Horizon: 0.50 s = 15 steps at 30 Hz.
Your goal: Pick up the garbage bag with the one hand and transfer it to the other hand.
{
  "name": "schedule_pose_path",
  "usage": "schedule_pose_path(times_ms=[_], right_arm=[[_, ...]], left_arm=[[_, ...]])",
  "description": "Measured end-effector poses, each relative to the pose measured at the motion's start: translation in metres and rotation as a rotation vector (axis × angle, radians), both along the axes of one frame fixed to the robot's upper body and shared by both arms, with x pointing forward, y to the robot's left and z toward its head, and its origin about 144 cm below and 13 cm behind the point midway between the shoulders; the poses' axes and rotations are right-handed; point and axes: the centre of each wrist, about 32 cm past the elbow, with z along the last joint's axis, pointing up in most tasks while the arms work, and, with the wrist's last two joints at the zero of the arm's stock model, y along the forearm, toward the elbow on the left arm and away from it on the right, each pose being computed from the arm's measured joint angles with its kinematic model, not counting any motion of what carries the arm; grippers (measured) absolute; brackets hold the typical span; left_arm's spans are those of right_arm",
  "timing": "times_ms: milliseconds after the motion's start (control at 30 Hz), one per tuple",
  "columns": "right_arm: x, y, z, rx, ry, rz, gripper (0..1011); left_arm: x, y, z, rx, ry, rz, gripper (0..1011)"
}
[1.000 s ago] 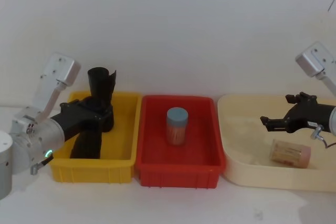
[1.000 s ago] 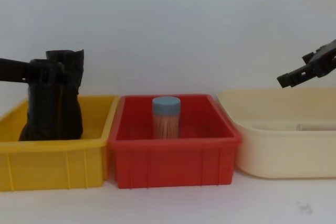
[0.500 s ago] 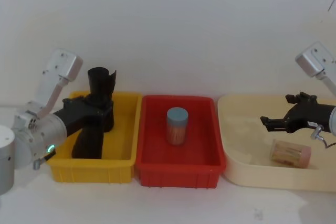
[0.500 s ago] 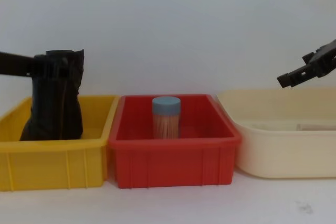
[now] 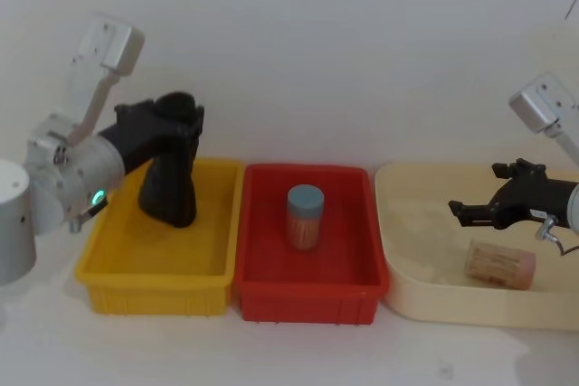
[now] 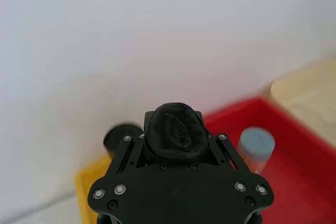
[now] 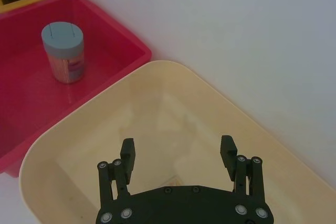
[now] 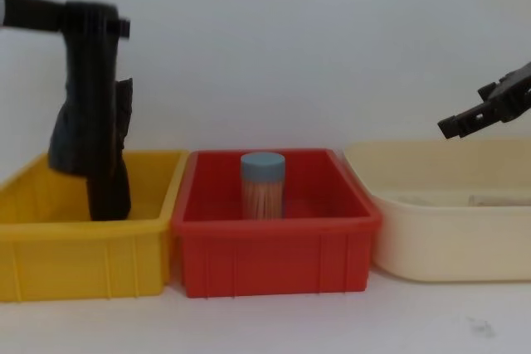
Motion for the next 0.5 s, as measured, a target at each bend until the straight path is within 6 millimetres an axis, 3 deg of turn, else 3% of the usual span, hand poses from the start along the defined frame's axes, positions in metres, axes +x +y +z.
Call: schedule_pose_path(times_ms=[500], right_arm=[[0.000,0.000,0.000,0.000,0.000,0.000,999]], left_arm=[[0.017,-0.023,0.023,-0.066,-0.030,-0.127,379]])
